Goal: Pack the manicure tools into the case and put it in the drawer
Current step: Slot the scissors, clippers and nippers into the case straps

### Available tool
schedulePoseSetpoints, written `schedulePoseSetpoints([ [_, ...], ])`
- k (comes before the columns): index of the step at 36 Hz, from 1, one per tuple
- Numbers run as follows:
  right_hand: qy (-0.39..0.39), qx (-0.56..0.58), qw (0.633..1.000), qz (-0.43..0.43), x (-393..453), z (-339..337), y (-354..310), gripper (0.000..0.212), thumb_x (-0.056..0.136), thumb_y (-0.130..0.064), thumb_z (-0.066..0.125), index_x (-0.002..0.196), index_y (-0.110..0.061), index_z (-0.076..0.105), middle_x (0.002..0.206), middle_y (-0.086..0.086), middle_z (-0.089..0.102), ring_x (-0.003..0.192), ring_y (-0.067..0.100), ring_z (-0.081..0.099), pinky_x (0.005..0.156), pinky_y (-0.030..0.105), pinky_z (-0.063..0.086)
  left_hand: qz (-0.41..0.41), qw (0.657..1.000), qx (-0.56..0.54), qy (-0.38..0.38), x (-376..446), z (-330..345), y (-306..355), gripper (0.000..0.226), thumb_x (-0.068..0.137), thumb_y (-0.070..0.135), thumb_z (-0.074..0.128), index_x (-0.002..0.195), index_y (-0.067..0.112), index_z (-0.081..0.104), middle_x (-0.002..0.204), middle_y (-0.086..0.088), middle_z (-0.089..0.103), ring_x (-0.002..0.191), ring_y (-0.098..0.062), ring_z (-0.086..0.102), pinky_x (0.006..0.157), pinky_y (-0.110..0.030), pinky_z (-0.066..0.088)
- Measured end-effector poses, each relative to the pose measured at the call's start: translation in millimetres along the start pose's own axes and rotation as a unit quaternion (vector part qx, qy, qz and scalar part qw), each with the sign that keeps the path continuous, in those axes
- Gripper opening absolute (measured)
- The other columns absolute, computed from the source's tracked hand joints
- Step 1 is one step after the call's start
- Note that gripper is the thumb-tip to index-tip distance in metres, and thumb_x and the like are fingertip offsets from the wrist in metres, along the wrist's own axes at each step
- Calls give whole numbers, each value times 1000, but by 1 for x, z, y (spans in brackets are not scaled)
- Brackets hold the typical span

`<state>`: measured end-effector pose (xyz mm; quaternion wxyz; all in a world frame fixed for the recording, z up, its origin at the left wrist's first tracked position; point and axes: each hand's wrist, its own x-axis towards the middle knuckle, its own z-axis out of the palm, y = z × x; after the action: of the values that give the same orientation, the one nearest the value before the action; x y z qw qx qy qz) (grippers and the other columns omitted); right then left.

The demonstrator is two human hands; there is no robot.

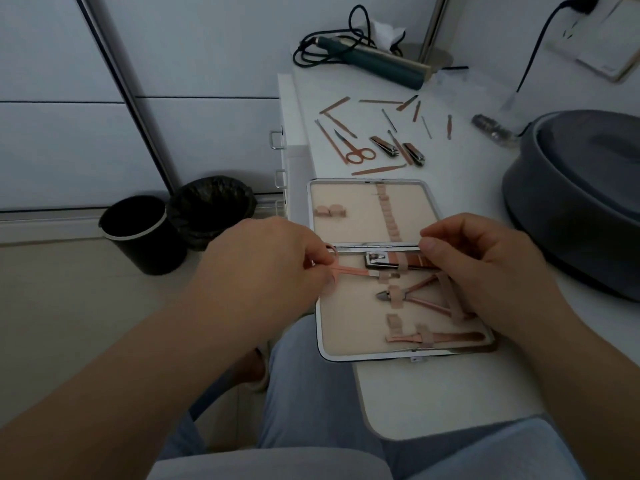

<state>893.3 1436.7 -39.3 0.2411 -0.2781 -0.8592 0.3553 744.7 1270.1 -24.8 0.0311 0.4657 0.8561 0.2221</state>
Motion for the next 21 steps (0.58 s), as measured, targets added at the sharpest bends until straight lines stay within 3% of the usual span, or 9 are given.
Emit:
schedulePoseSetpoints([
  [5, -6, -16, 1000, -19, -1, 1, 0, 8, 79, -35, 61, 74, -40, 60, 71, -42, 58, 69, -17, 55, 54, -3, 37, 12, 1000, 27, 4, 1, 4, 3, 19, 76, 49, 57, 92, 46, 66, 68, 22, 44, 64, -2, 39, 56, -11, 26],
  [9, -9, -27, 999, -24, -1, 2, -1, 4, 77, -40, 58, 74, -41, 60, 71, -43, 57, 70, -17, 54, 55, -3, 37, 26, 999, 20, -11, 1, 10, 6, 18, 72, 52, 60, 88, 45, 67, 69, 19, 42, 71, -4, 42, 57, -13, 28],
  [15, -5, -30, 999, -24, -2, 2, -1, 5, 78, -39, 60, 73, -41, 61, 69, -39, 59, 65, -14, 55, 54, -1, 37, 26, 1000, 2, 5, 4, 15, 5, 18, 71, 51, 61, 87, 46, 67, 64, 21, 41, 62, 3, 38, 57, -13, 31],
  [21, 1, -41, 999, -25, -2, 2, -1, 4, 75, -41, 58, 72, -40, 61, 71, -39, 59, 67, -13, 54, 54, -2, 36, 25, 999, -6, 40, -2, 20, -2, 20, 73, 56, 55, 88, 45, 65, 77, 16, 51, 74, -3, 47, 62, -14, 33],
])
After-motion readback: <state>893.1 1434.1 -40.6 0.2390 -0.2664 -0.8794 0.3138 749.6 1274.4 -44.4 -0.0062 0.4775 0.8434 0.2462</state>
